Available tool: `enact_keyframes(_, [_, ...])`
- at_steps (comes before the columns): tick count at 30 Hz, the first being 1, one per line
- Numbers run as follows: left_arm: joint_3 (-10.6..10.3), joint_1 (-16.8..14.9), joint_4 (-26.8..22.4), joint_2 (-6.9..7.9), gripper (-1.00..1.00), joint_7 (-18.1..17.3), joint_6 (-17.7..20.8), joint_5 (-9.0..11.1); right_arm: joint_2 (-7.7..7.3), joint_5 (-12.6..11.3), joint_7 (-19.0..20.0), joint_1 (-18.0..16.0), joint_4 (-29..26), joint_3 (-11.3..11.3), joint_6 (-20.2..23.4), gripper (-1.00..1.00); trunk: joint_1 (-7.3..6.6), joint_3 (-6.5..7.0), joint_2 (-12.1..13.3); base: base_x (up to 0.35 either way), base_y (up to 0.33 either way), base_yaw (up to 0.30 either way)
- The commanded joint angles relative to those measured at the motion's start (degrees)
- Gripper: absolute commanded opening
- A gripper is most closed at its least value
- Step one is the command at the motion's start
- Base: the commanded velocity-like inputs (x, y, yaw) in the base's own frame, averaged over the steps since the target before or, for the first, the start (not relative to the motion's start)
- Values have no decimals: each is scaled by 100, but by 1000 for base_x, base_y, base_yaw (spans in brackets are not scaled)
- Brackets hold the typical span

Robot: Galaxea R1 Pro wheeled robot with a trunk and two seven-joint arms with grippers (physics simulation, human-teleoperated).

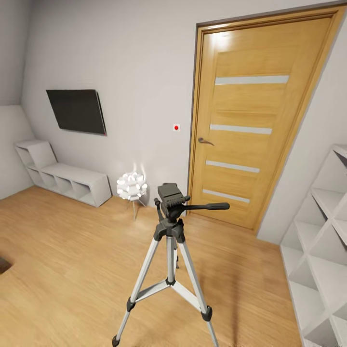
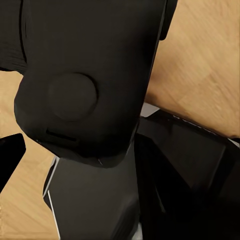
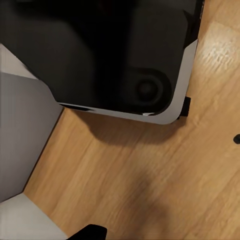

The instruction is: Attach the digital camera to the camera tripod in the bedroom.

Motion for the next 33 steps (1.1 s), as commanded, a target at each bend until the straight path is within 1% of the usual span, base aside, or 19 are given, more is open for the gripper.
enact_keyframes(1, [-48, -5, 2, 1, -100, -5, -2, 51, -3, 47, 11, -9, 19, -49, -35, 100, 3, -21, -13, -20, 0, 0])
enact_keyframes(33, [-48, -5, 7, 1, -100, -5, -2, 44, -4, 47, 4, -9, 19, -51, -35, 100, 3, -316, -13, -2, 0, 0])
